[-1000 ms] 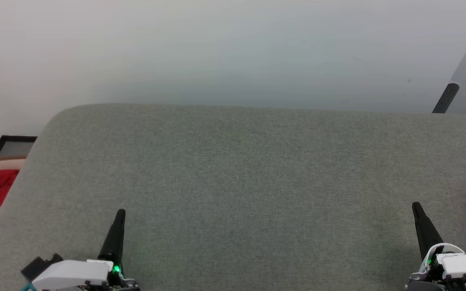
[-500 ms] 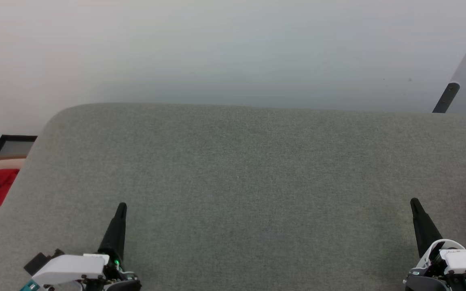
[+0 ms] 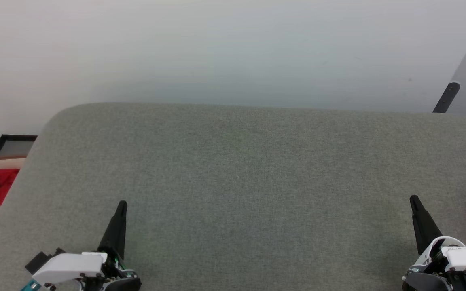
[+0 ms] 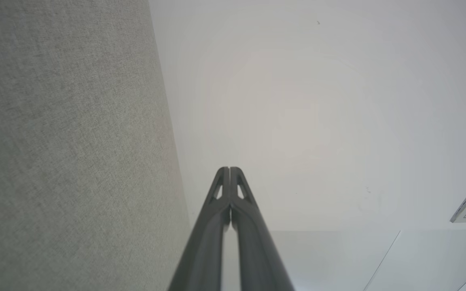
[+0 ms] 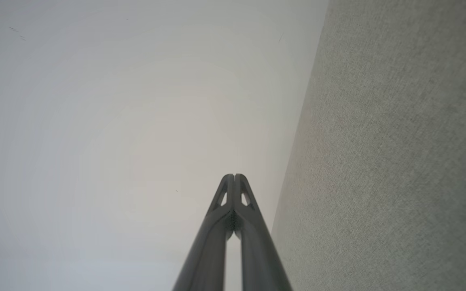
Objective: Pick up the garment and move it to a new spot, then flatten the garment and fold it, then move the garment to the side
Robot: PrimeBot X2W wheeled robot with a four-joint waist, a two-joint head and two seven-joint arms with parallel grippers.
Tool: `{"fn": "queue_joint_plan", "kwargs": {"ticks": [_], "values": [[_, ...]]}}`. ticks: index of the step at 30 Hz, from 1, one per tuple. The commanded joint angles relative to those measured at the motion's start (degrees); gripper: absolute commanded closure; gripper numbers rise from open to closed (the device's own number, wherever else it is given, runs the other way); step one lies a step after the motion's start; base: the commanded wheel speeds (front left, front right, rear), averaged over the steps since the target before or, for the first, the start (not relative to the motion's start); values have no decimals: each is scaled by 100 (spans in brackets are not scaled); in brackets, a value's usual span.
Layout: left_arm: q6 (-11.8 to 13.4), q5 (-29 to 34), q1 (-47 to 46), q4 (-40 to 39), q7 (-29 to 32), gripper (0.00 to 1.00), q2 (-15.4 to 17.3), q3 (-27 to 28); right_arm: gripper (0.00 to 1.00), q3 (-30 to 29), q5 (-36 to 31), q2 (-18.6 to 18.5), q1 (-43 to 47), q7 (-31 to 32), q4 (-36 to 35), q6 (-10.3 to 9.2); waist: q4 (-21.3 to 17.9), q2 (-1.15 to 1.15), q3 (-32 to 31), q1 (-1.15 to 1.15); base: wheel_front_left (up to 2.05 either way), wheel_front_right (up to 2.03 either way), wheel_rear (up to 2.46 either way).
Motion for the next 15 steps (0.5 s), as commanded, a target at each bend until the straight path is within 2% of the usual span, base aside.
{"fn": "queue_joint_plan", "kwargs": {"ticks": [1,15], "values": [[-30,9,-53,6,7,100,-6,16,100,-6,25,19,-17,6,0,2,0,0,0,0,0,0,0],[-30,29,-55,7,17,100,-20,34,100,-8,23,20,-17,7,0,2,0,0,0,0,0,0,0]]}}
